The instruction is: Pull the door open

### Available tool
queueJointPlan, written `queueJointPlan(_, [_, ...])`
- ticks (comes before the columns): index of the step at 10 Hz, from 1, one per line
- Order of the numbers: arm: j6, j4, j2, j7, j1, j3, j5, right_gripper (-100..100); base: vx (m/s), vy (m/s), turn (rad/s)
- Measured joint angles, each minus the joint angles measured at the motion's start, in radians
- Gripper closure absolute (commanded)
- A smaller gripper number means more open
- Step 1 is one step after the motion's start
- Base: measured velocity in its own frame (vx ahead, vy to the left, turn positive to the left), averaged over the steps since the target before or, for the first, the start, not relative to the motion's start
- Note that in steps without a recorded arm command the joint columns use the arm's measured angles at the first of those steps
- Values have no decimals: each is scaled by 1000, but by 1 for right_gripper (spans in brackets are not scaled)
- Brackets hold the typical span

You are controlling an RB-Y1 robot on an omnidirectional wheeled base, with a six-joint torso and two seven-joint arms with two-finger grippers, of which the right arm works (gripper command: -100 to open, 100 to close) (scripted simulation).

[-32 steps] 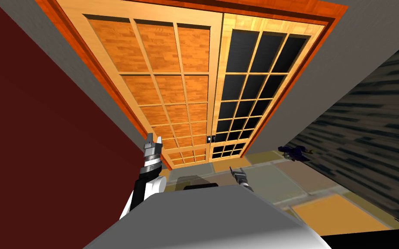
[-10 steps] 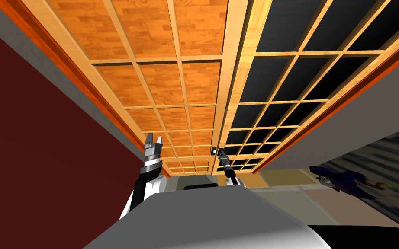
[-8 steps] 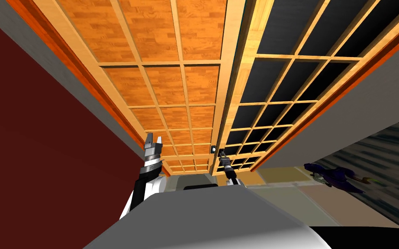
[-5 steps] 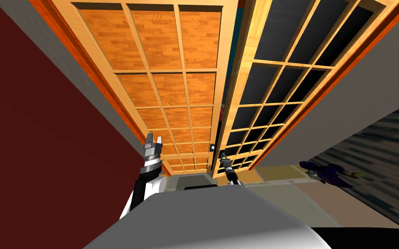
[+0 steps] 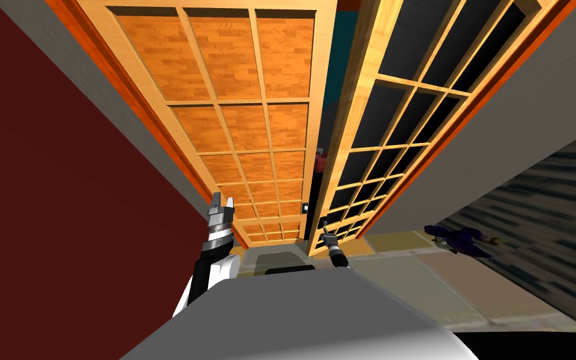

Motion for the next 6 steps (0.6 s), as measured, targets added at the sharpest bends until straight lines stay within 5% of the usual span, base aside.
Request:
queueJointPlan(3, [-17, -12, -29, -20, 2, 16, 13, -100, -205, -14, 116])
queueJointPlan(6, [-58, -8, -56, -36, -14, 35, 27, -100, -201, -125, 152])
